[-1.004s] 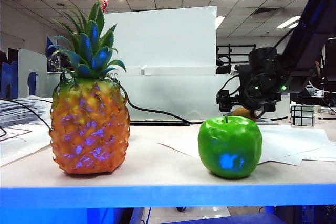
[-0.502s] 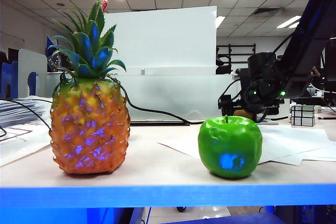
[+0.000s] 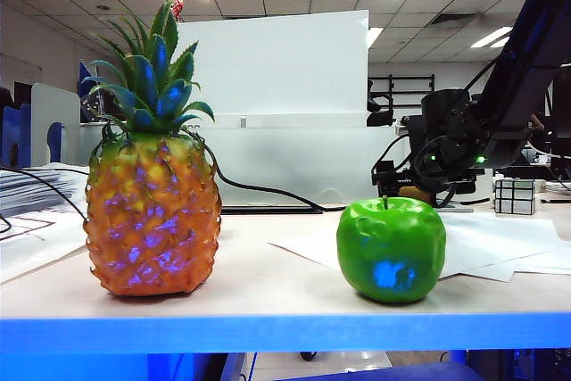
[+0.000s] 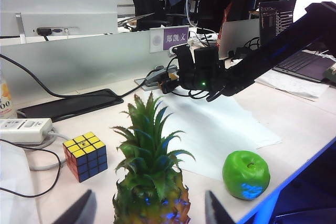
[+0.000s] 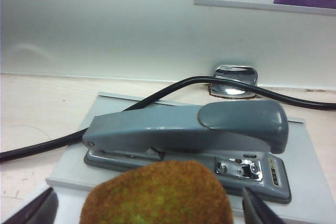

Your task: Arrange all the fruits from large to small from left to right in a row.

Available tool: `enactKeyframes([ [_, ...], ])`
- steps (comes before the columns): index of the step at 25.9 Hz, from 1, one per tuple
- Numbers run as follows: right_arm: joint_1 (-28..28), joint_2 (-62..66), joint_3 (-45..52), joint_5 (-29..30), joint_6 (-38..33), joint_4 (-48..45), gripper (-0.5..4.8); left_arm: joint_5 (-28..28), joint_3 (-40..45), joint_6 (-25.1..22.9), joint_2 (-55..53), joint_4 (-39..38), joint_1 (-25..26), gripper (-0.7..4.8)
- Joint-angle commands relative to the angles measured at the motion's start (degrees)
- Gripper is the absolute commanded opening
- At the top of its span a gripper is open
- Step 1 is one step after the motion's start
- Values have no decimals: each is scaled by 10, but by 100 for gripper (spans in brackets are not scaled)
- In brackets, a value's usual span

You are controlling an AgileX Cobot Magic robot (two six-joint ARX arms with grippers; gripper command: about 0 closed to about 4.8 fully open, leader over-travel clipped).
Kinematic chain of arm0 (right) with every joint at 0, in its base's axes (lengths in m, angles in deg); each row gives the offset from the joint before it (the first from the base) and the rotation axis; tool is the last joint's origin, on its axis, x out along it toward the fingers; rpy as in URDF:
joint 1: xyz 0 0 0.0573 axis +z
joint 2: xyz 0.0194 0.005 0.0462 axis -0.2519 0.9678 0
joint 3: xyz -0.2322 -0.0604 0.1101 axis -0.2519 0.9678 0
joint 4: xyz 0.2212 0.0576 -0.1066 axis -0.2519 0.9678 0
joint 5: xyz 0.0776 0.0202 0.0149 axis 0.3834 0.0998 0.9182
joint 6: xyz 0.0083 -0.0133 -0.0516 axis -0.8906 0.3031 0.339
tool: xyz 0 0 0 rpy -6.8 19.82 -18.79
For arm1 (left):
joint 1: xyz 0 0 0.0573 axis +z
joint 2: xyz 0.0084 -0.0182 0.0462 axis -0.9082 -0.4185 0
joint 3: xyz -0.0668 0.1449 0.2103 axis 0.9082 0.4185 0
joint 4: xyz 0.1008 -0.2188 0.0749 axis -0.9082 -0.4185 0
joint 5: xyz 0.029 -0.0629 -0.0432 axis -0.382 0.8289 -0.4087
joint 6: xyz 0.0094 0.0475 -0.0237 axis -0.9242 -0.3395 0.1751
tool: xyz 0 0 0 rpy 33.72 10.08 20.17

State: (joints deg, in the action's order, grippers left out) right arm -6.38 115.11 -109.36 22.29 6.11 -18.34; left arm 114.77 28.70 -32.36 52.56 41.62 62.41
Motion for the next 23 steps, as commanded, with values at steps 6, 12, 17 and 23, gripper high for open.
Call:
enactKeyframes([
  [6,1,9,-26,-26,-13,10,435,0,-1,-3,1,9,0,273],
  [12,1,9,-26,-43,-20,14,248,-3,-1,-3,0,8,0,274],
  [17,1,9,-26,-43,-20,16,195,-4,-1,-3,0,9,0,274],
  [23,0,9,-26,-41,-20,16,153,-11,0,-3,-1,9,0,274],
])
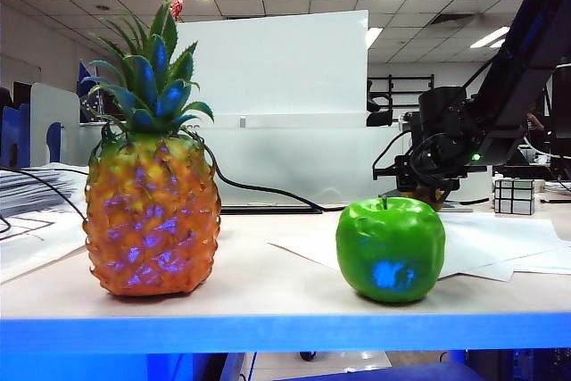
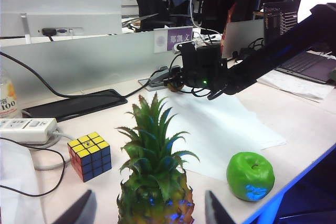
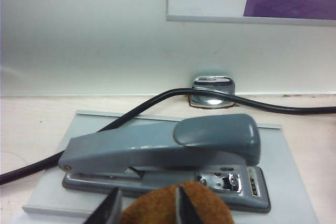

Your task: Arrange all the fruits from large to small from left to right in a row.

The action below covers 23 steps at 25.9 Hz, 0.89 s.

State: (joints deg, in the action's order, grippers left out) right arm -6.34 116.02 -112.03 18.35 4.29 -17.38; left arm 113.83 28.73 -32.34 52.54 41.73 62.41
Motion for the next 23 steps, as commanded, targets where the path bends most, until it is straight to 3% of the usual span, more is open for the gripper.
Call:
enactKeyframes([
  [1,0,0,0,-1,-2,6,152,-2,0,-3,-1,8,0,273],
  [4,0,0,0,-1,-2,7,112,-2,0,-3,-1,8,0,273],
  [7,0,-1,0,2,-1,6,-4,-2,0,-3,-1,8,0,274],
  [23,0,-72,-8,40,-2,50,-5,-2,0,-3,-2,10,0,274],
])
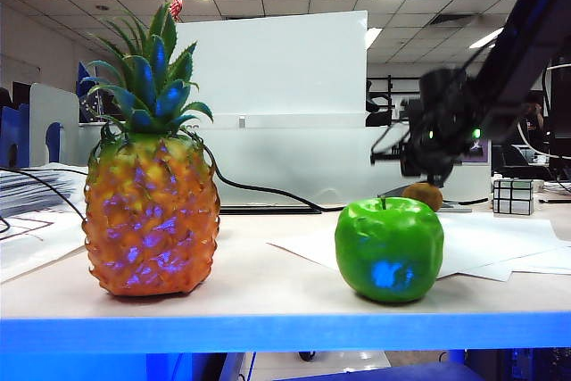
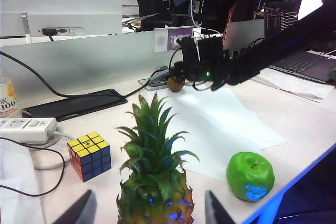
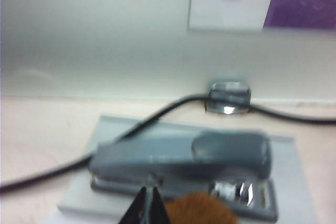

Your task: Arrange all the fruits from large to small from left to right in a row.

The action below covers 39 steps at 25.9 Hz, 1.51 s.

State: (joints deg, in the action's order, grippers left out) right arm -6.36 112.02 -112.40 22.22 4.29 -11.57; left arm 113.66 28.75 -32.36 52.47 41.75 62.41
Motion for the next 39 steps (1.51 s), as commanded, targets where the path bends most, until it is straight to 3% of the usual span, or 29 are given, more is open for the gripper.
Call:
enactKeyframes([
  [1,0,-42,-4,1,-2,-5,-5,0,0,-3,-1,10,0,274],
  [14,-1,-166,-4,7,9,82,-5,0,1,-3,-1,14,0,273],
  [27,-18,-354,-4,159,20,340,-4,5,1,-3,-1,16,0,274],
  [29,-29,-389,-4,170,22,383,64,14,1,-3,-1,18,0,274],
  [30,-31,-403,-4,171,22,402,138,16,1,-2,-1,18,0,274],
  [31,-32,-419,-4,172,23,423,259,19,1,-2,-1,18,0,274],
  [33,-38,-444,-5,176,24,457,442,26,1,-3,-1,20,0,274],
  [34,-42,-452,-5,179,24,472,475,26,1,-2,-1,20,0,274],
  [39,-44,-471,-6,180,-14,560,479,26,1,-2,-1,20,0,274],
])
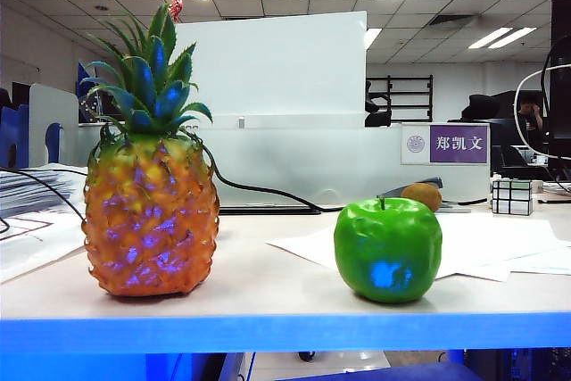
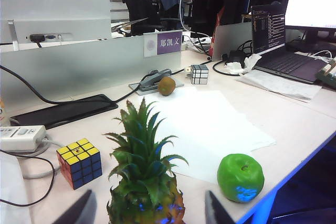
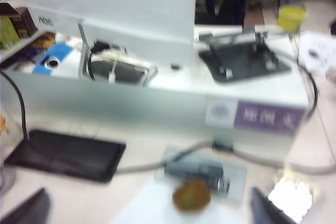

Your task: Arrange all the fruits from large to small from left to right in a row.

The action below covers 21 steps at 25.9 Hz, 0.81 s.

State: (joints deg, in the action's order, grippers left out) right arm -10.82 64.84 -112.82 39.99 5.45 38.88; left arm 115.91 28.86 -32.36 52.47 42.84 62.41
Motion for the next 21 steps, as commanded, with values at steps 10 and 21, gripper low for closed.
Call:
enactKeyframes([
  [10,2,78,-40,4,-62,76,408,14,0,-2,-1,8,0,274],
  [21,2,291,-235,18,-88,76,410,12,0,-2,-1,8,0,273],
])
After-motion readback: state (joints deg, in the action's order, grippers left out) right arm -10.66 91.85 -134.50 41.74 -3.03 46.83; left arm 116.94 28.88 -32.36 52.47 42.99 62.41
